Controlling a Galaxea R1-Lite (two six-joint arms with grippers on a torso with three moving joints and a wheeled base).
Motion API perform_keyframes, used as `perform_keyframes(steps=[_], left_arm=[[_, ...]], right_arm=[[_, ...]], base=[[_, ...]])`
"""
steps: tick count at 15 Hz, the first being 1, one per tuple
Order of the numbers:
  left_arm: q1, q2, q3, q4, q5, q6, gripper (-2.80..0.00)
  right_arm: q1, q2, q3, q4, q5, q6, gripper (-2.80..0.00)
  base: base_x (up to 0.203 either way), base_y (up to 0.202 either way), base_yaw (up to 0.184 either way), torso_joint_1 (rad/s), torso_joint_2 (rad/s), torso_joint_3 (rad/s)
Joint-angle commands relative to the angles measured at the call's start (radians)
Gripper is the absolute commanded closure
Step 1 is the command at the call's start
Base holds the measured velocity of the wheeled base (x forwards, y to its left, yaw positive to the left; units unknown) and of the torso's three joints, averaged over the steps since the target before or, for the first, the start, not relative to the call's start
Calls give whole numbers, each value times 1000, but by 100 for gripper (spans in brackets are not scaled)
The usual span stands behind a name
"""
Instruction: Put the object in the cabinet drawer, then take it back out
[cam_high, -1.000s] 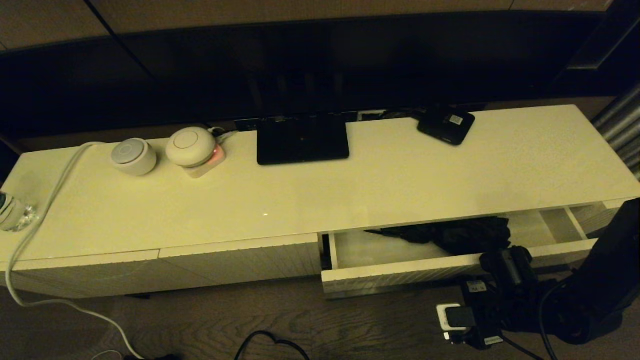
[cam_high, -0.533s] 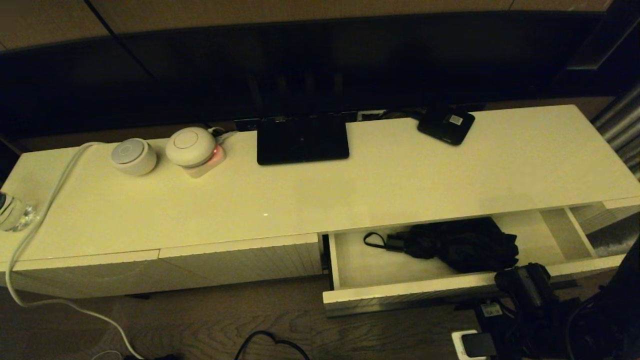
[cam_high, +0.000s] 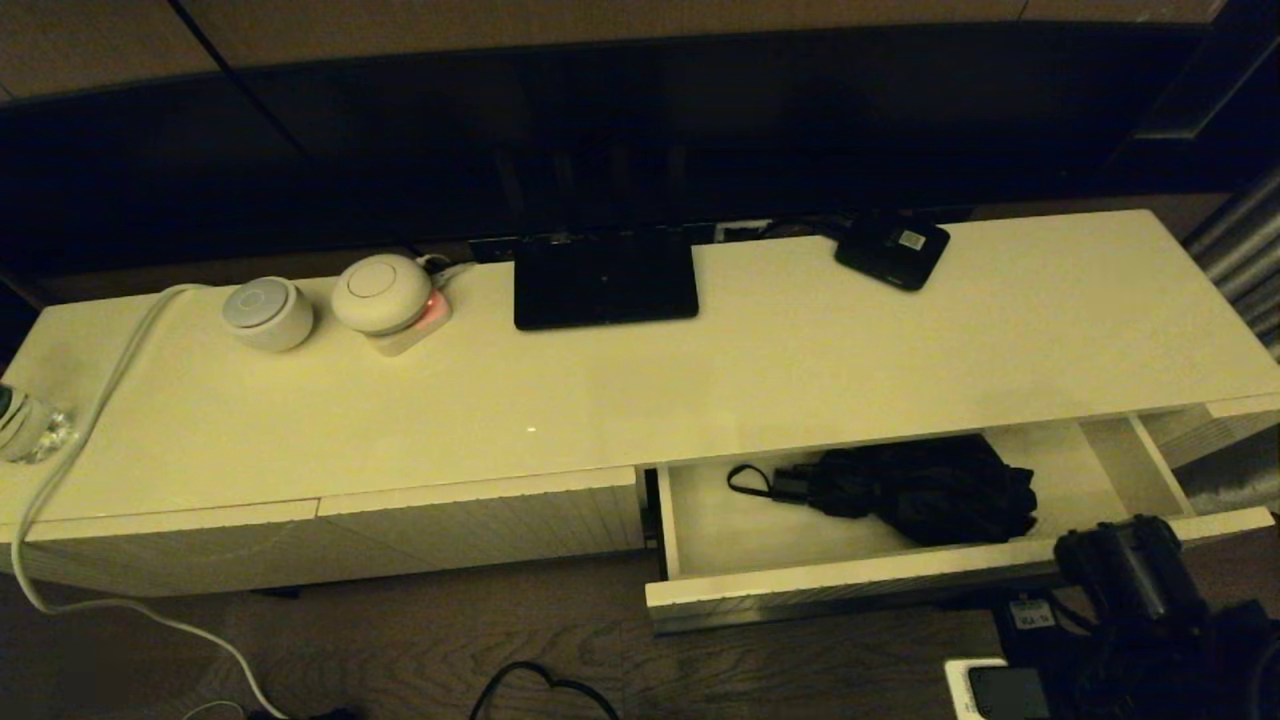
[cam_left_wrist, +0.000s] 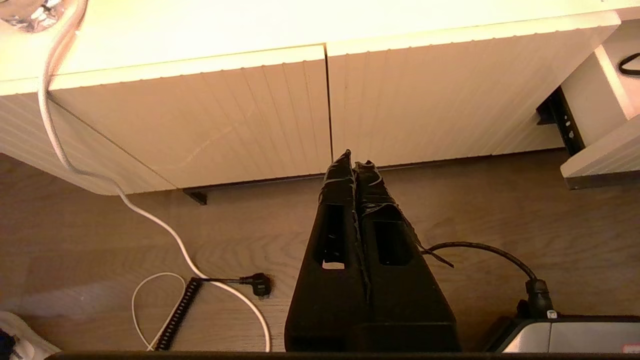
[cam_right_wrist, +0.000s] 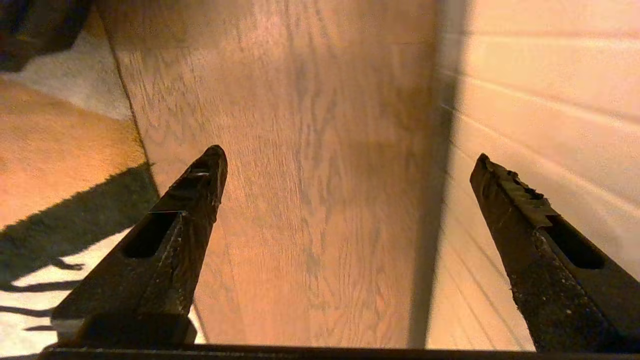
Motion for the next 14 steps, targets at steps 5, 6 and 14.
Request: perform_keyframes(steps=[5, 6, 14], left_arm=[[1, 0, 3, 0, 1, 0, 0], [1, 0, 3, 0, 1, 0, 0], [1, 0, 3, 0, 1, 0, 0]], right_arm=[[-2, -533, -3, 486, 1, 57, 0], [0, -612, -7, 586, 1, 71, 0], [4, -832, -326, 1122, 6, 714, 0]], base=[[0, 0, 0, 0, 0, 0], [0, 0, 0, 0, 0, 0], [0, 0, 0, 0, 0, 0]])
